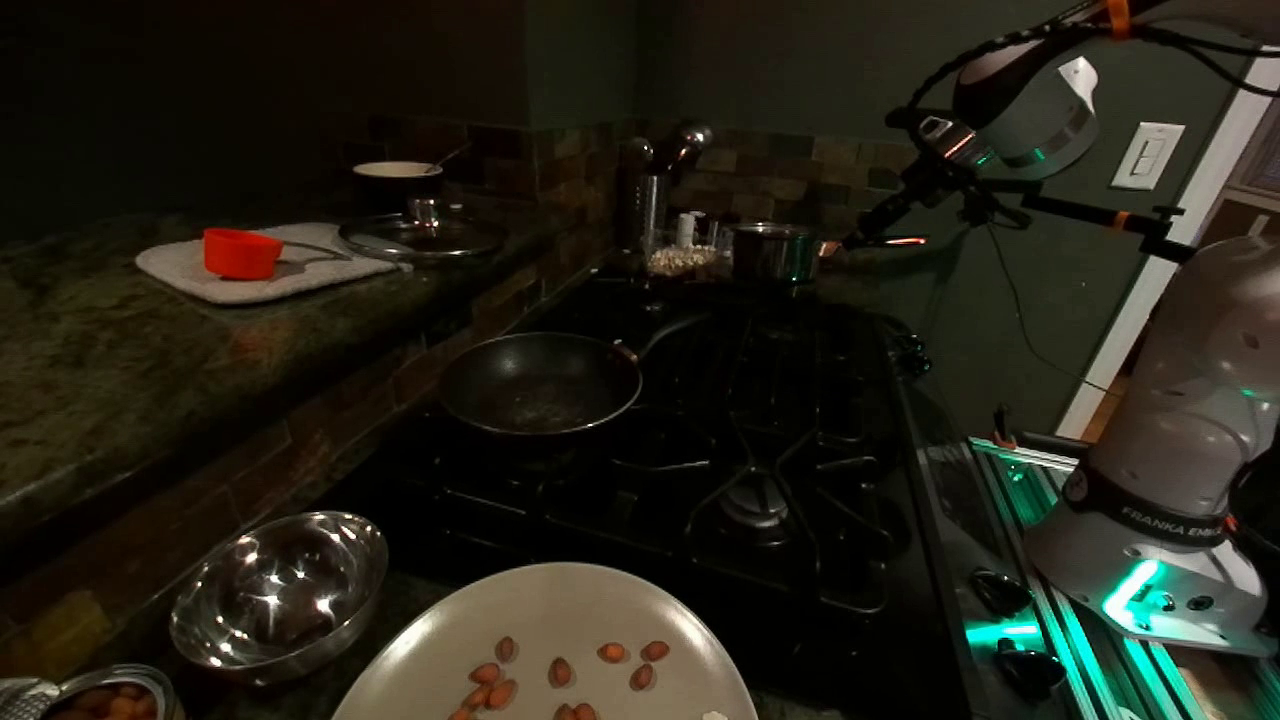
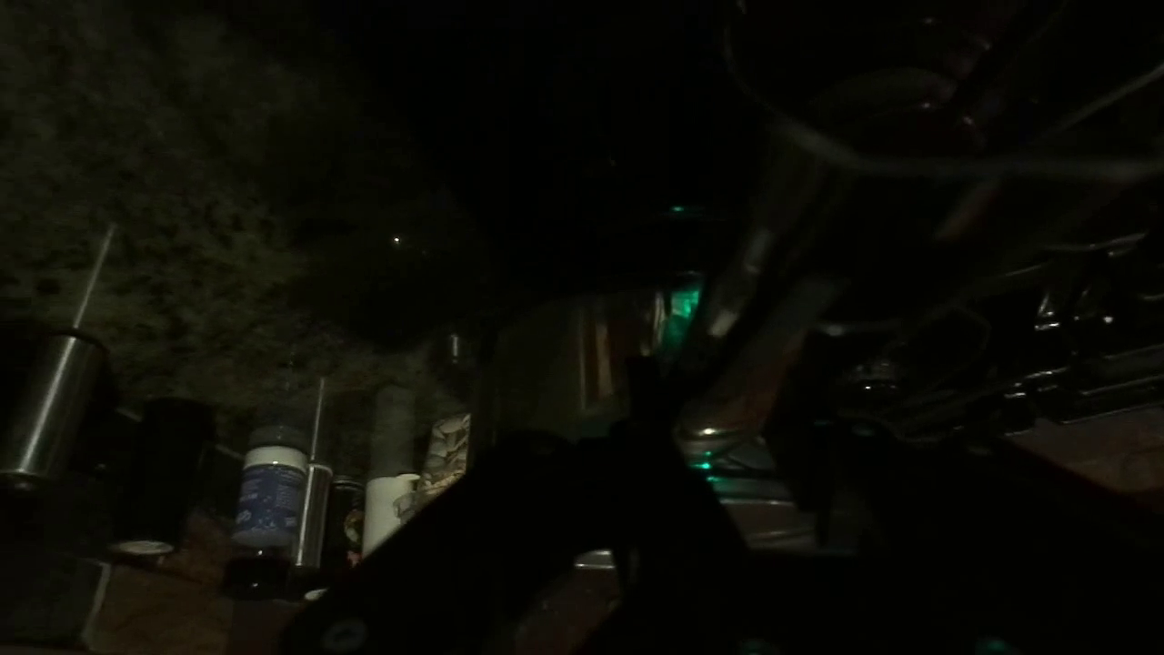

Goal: Move the pot to the right

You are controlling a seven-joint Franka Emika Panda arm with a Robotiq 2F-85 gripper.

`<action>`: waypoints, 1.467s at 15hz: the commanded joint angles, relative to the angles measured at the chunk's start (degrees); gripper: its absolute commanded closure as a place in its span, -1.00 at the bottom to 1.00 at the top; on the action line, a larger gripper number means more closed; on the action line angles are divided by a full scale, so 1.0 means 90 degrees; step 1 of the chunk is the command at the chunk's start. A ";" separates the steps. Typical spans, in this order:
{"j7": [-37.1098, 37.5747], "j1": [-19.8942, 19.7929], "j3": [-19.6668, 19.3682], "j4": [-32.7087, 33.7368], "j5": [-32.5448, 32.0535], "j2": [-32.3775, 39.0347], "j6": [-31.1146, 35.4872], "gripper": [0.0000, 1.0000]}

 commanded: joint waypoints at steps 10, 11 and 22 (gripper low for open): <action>-0.0205 -0.0338 -0.0391 -0.0017 0.0499 0.0104 -0.0092 0.84; -0.0231 -0.0324 -0.0470 -0.0017 0.0574 0.0125 -0.0078 0.84; -0.0985 0.0304 -0.1433 -0.0006 0.1438 0.0301 0.0657 0.84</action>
